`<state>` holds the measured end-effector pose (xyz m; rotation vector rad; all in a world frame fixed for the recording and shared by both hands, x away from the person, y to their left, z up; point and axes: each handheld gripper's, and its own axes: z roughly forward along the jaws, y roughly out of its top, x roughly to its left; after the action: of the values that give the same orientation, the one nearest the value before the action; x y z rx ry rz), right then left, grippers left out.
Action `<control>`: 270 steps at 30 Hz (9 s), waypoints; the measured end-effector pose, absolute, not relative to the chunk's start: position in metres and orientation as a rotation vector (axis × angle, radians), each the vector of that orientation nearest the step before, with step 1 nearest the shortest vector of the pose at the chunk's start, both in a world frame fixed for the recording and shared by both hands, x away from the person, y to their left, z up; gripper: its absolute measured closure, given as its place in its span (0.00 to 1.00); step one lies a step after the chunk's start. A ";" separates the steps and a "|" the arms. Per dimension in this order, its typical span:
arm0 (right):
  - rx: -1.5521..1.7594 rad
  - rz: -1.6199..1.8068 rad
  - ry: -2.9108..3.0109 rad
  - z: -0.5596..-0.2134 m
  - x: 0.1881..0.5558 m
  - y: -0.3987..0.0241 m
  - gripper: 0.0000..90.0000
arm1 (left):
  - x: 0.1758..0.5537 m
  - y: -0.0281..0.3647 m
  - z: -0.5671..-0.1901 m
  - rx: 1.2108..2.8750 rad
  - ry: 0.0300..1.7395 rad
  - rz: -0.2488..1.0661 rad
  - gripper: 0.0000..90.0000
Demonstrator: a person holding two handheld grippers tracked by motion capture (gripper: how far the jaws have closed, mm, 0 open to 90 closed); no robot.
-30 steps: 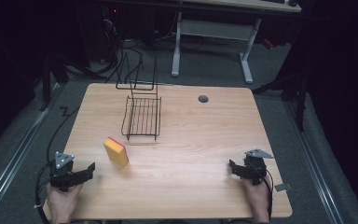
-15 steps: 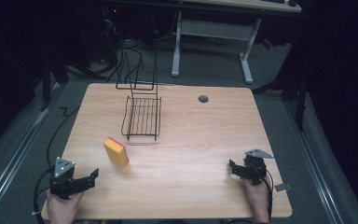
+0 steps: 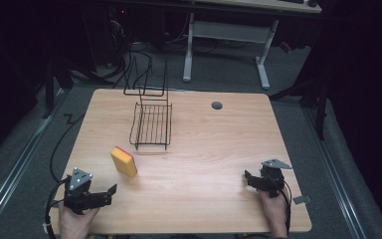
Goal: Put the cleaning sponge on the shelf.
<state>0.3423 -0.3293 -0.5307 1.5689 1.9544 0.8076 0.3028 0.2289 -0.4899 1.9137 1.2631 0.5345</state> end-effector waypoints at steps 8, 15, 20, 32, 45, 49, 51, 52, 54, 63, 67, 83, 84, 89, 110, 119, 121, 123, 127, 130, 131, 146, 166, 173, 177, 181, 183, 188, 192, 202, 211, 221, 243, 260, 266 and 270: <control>1.571 0.808 1.954 -0.531 0.342 -0.329 0.26 | 0.307 0.216 -0.486 1.942 1.226 0.526 0.00; 1.566 0.808 1.956 -0.531 0.342 -0.329 0.26 | 0.316 0.206 -0.484 1.971 1.206 0.501 0.00; 1.569 0.809 1.955 -0.531 0.342 -0.329 0.26 | 0.323 0.199 -0.483 1.980 1.204 0.501 0.00; 1.570 0.809 1.955 -0.531 0.342 -0.329 0.26 | 0.340 0.190 -0.479 1.998 1.210 0.520 0.00; 1.566 0.809 1.956 -0.531 0.342 -0.329 0.26 | 0.354 0.189 -0.484 1.993 1.235 0.519 0.00; 1.566 0.809 1.956 -0.531 0.342 -0.329 0.26 | 0.357 0.188 -0.485 1.992 1.236 0.513 0.00; 1.568 0.809 1.956 -0.531 0.342 -0.329 0.26 | 0.358 0.188 -0.486 1.990 1.237 0.510 0.00; 1.566 0.809 1.956 -0.531 0.342 -0.329 0.26 | 0.359 0.188 -0.486 1.991 1.238 0.506 0.00; 1.567 0.809 1.956 -0.531 0.342 -0.329 0.26 | 0.361 0.188 -0.487 1.990 1.239 0.508 0.00; 1.569 0.809 1.956 -0.531 0.342 -0.329 0.26 | 0.368 0.188 -0.491 1.990 1.250 0.505 0.00; 1.567 0.809 1.956 -0.531 0.342 -0.329 0.26 | 0.371 0.187 -0.493 1.990 1.249 0.510 0.00; 1.567 0.809 1.956 -0.531 0.342 -0.329 0.26 | 0.380 0.184 -0.500 1.983 1.257 0.497 0.00; 1.567 0.809 1.956 -0.531 0.342 -0.329 0.26 | 0.381 0.184 -0.500 1.982 1.258 0.496 0.01; 1.568 0.809 1.956 -0.531 0.342 -0.329 0.26 | 0.382 0.183 -0.502 1.978 1.255 0.507 0.04; 1.564 0.808 1.957 -0.531 0.342 -0.330 0.26 | 0.380 0.181 -0.503 1.975 1.208 0.513 0.25; 1.564 0.808 1.957 -0.531 0.342 -0.330 0.26 | 0.377 0.181 -0.500 1.963 1.190 0.517 0.26; 1.565 0.808 1.957 -0.531 0.342 -0.330 0.26 | 0.376 0.181 -0.499 1.964 1.185 0.518 0.26; 1.562 0.808 1.958 -0.531 0.342 -0.330 0.26 | 0.375 0.181 -0.497 1.967 1.182 0.519 0.26; 1.564 0.808 1.957 -0.531 0.342 -0.330 0.26 | 0.373 0.181 -0.491 1.967 1.167 0.514 0.26; 1.564 0.808 1.957 -0.531 0.342 -0.330 0.26 | 0.371 0.180 -0.487 1.975 1.151 0.511 0.26; 1.564 0.808 1.957 -0.531 0.342 -0.330 0.26 | 0.370 0.179 -0.485 1.981 1.147 0.513 0.26; 1.568 0.810 1.957 -0.531 0.342 -0.329 0.26 | 0.367 0.174 -0.459 1.967 1.102 0.505 0.26; 1.563 0.810 1.960 -0.531 0.342 -0.329 0.25 | 0.395 0.149 -0.426 2.005 1.026 0.536 0.26; 1.562 0.810 1.961 -0.531 0.342 -0.329 0.25 | 0.408 0.139 -0.419 2.017 1.009 0.551 0.26; 1.563 0.810 1.961 -0.531 0.342 -0.329 0.25 | 0.415 0.135 -0.418 2.017 1.008 0.544 0.26; 1.562 0.810 1.961 -0.531 0.342 -0.329 0.25 | 0.421 0.133 -0.419 1.998 1.016 0.529 0.26; 1.562 0.809 1.961 -0.531 0.342 -0.329 0.25 | 0.425 0.132 -0.420 1.999 1.023 0.529 0.26; 1.562 0.809 1.961 -0.531 0.342 -0.329 0.25 | 0.432 0.130 -0.420 2.002 1.035 0.539 0.26; 1.561 0.809 1.961 -0.531 0.342 -0.329 0.25 | 0.437 0.128 -0.418 2.002 1.037 0.552 0.26; 1.564 0.809 1.961 -0.531 0.342 -0.329 0.25 | 0.452 0.126 -0.419 2.009 1.060 0.575 0.26; 1.564 0.809 1.962 -0.531 0.342 -0.329 0.25 | 0.465 0.125 -0.424 1.975 1.097 0.581 0.26; 1.564 0.809 1.962 -0.531 0.342 -0.329 0.25 | 0.483 0.130 -0.435 1.912 1.168 0.563 0.26; 1.565 0.809 1.961 -0.531 0.342 -0.329 0.25 | 0.497 0.113 -0.461 1.977 1.191 0.544 0.26; 1.563 0.808 1.963 -0.531 0.342 -0.329 0.25 | 0.502 0.111 -0.468 1.962 1.211 0.499 0.26; 1.563 0.808 1.963 -0.531 0.342 -0.329 0.25 | 0.503 0.113 -0.468 1.949 1.217 0.482 0.25; 1.563 0.808 1.963 -0.531 0.342 -0.329 0.25 | 0.504 0.113 -0.468 1.947 1.216 0.477 0.25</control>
<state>0.3417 -0.3293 -0.5307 1.5625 1.9633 0.8079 0.5035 0.1131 -0.4682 1.9475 1.2157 0.4766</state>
